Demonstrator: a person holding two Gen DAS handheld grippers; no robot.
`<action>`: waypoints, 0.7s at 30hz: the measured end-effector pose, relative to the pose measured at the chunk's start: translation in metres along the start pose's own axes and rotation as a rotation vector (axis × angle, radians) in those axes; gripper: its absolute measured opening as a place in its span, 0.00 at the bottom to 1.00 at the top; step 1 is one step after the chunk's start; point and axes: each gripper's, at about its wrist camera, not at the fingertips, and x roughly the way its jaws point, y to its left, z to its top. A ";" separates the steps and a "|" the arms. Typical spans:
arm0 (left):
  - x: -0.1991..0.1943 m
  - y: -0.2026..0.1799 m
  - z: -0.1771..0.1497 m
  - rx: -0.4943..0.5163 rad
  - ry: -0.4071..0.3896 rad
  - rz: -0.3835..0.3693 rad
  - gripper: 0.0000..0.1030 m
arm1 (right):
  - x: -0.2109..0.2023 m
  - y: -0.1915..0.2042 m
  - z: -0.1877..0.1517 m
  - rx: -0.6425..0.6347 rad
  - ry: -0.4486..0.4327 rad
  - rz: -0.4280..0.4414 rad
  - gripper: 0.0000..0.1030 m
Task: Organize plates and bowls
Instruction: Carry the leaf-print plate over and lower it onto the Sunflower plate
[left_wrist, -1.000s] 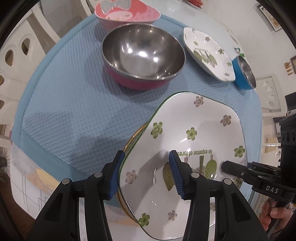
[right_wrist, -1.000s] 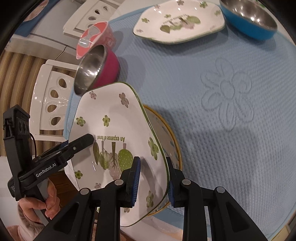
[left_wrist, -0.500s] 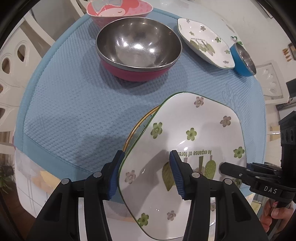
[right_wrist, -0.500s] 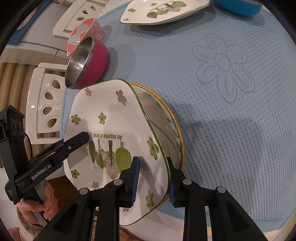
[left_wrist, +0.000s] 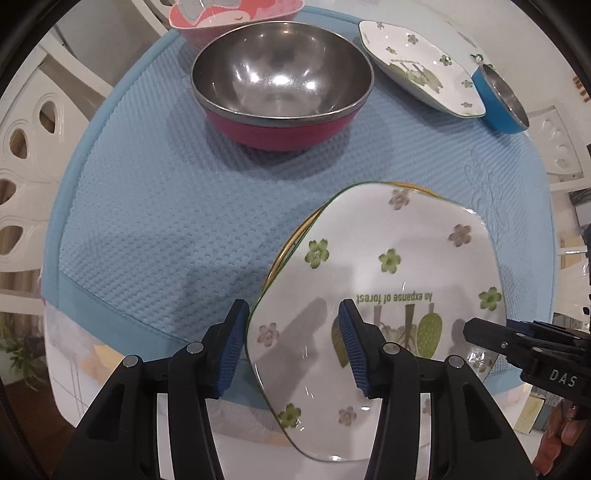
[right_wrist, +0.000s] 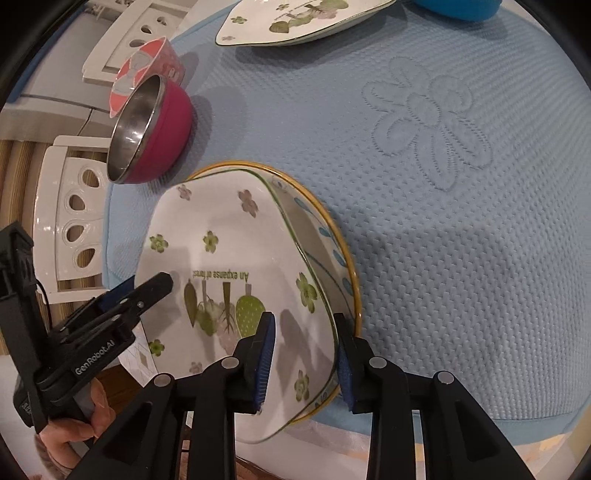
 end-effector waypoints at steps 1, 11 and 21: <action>0.000 -0.001 0.000 0.005 -0.003 0.004 0.45 | 0.001 0.000 0.000 0.003 -0.001 0.002 0.30; 0.001 -0.014 -0.003 0.029 0.015 0.044 0.45 | -0.011 -0.016 0.000 0.026 -0.001 0.015 0.30; 0.003 -0.023 -0.005 0.026 0.020 0.057 0.45 | -0.022 -0.014 0.004 0.002 -0.036 -0.022 0.30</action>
